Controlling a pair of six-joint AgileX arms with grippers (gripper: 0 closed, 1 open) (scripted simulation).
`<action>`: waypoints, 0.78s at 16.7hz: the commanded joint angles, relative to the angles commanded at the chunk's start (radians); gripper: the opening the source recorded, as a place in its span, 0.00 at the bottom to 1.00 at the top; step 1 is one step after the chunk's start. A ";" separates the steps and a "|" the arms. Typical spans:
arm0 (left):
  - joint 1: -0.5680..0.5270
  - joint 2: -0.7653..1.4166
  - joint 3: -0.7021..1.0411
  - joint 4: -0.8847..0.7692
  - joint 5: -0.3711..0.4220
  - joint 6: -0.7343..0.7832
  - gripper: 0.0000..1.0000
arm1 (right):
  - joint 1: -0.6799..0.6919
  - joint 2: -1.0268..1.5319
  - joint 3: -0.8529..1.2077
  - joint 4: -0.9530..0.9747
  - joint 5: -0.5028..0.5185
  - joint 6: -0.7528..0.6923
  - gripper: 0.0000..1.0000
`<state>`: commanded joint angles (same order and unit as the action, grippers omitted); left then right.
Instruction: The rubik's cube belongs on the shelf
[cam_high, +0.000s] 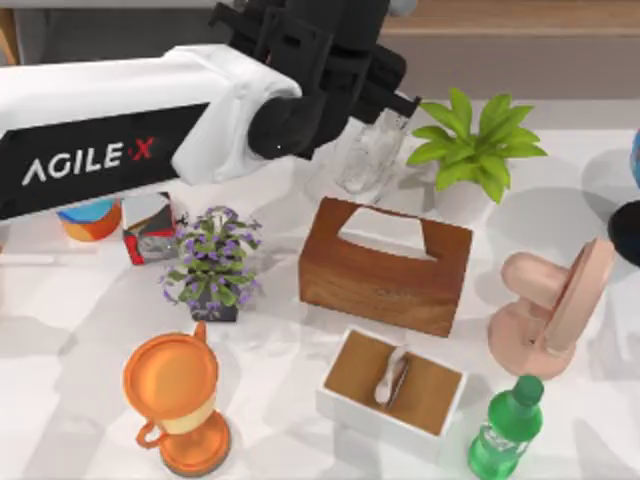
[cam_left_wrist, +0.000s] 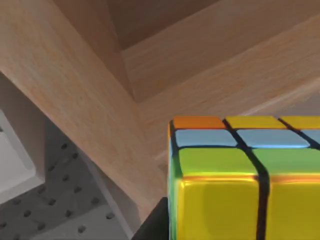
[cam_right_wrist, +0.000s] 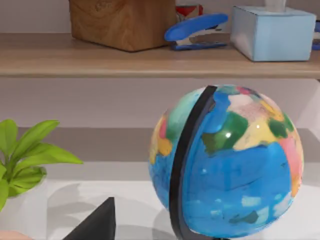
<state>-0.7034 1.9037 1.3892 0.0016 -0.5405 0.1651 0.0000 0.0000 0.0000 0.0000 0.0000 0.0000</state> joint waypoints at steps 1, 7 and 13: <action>-0.027 0.019 -0.012 0.101 -0.023 -0.003 0.00 | 0.000 0.000 0.000 0.000 0.000 0.000 1.00; -0.114 0.200 -0.031 0.680 -0.131 -0.003 0.00 | 0.000 0.000 0.000 0.000 0.000 0.000 1.00; -0.118 0.380 -0.007 1.089 -0.195 0.012 0.00 | 0.000 0.000 0.000 0.000 0.000 0.000 1.00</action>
<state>-0.8217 2.2839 1.3827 1.0902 -0.7352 0.1767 0.0000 0.0000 0.0000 0.0000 0.0000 0.0000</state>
